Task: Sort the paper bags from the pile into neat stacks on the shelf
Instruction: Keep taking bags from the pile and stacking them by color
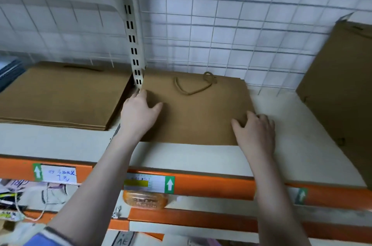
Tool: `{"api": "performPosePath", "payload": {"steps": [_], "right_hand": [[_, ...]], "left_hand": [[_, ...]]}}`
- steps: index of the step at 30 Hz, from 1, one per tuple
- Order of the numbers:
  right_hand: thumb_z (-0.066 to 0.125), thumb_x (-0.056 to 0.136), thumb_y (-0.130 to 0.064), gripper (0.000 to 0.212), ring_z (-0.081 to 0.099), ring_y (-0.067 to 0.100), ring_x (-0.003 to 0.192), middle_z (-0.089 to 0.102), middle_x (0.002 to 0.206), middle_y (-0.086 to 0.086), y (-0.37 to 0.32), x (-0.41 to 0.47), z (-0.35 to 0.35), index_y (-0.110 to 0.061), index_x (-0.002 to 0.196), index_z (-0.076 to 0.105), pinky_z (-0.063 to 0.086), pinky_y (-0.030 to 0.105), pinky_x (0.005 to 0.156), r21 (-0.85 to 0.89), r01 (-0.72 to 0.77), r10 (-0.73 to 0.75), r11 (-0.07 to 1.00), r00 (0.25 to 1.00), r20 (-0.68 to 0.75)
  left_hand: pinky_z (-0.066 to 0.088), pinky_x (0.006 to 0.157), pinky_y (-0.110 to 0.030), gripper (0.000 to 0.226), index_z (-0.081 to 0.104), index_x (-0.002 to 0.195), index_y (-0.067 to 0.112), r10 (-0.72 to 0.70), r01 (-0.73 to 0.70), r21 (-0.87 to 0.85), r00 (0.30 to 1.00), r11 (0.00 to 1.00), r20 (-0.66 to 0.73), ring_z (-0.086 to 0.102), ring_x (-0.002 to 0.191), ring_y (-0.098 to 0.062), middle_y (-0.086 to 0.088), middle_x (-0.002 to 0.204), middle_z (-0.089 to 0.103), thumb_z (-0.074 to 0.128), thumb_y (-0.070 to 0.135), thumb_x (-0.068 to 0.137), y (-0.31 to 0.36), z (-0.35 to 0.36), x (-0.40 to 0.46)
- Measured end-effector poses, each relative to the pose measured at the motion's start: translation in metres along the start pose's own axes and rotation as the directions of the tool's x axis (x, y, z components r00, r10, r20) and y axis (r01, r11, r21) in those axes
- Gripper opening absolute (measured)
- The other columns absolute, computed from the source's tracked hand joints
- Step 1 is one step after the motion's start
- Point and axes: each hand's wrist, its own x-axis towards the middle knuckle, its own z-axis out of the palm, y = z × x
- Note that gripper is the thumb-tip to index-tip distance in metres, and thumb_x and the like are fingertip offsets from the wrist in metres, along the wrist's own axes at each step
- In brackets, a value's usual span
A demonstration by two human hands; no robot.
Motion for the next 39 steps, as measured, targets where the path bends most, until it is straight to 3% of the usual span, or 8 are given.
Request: {"api": "performPosePath", "payload": {"steps": [5,13,17,21,28,39], "right_hand": [[0.046,0.094,-0.038,0.043,0.043,0.035,0.115,0.051,0.120,0.021,-0.001,0.019,0.006,-0.003,0.117,0.054,0.036,0.036,0.091,0.023,-0.006,0.005,1.000,0.999,0.032],[0.046,0.095,-0.038,0.044,0.046,0.035,0.113,0.050,0.119,0.022,-0.009,0.041,0.011,-0.001,0.116,0.053,0.040,0.036,0.087,0.024,0.032,-0.034,0.999,0.998,0.053],[0.045,0.095,-0.040,0.043,0.047,0.035,0.113,0.049,0.119,0.020,-0.008,0.042,0.014,-0.003,0.116,0.053,0.041,0.036,0.086,0.047,0.024,-0.026,0.999,0.998,0.049],[0.043,0.095,-0.043,0.048,0.045,0.035,0.117,0.049,0.125,0.019,-0.004,0.040,0.015,-0.005,0.125,0.049,0.036,0.039,0.093,0.053,0.033,-0.034,0.998,0.999,0.022],[0.045,0.095,-0.042,0.056,0.033,0.033,0.131,0.039,0.140,0.019,-0.006,0.018,0.009,-0.006,0.138,0.040,0.027,0.041,0.105,0.065,0.151,-0.147,0.986,0.987,-0.061],[0.063,0.086,-0.029,0.051,0.045,0.040,0.123,0.050,0.129,0.027,-0.056,-0.057,0.038,0.001,0.126,0.054,0.036,0.044,0.103,0.186,0.368,-0.357,0.911,0.930,-0.090]], "left_hand": [[0.038,0.089,-0.037,0.042,0.053,0.116,0.006,-0.018,0.014,0.066,0.998,0.998,0.059,0.047,0.115,-0.034,-0.014,0.121,0.054,0.057,0.037,0.088,0.000,0.014,0.015],[0.035,0.101,-0.042,0.059,0.038,0.135,0.003,-0.046,0.031,0.159,0.994,0.987,0.095,0.037,0.129,-0.036,-0.017,0.145,0.034,0.048,0.043,0.093,0.006,0.028,0.041],[0.026,0.108,-0.040,0.065,0.029,0.143,0.003,-0.047,0.032,0.206,0.996,0.978,0.069,0.027,0.136,-0.034,-0.017,0.150,0.027,0.043,0.045,0.095,0.008,0.032,0.040],[0.023,0.111,-0.041,0.064,0.036,0.138,0.001,-0.011,0.012,0.235,1.000,0.972,-0.003,0.025,0.137,-0.034,-0.019,0.148,0.029,0.045,0.047,0.094,0.009,0.029,0.036],[0.016,0.115,-0.039,0.066,0.030,0.144,0.005,0.065,-0.023,0.349,0.992,0.937,-0.111,0.017,0.142,-0.031,-0.016,0.151,0.026,0.049,0.043,0.093,0.012,0.011,0.004],[0.017,0.115,-0.044,0.065,0.040,0.138,0.000,0.004,0.086,0.379,0.973,0.921,-0.232,0.022,0.139,-0.039,-0.027,0.144,0.034,0.058,0.039,0.088,-0.046,-0.039,-0.054]]}}
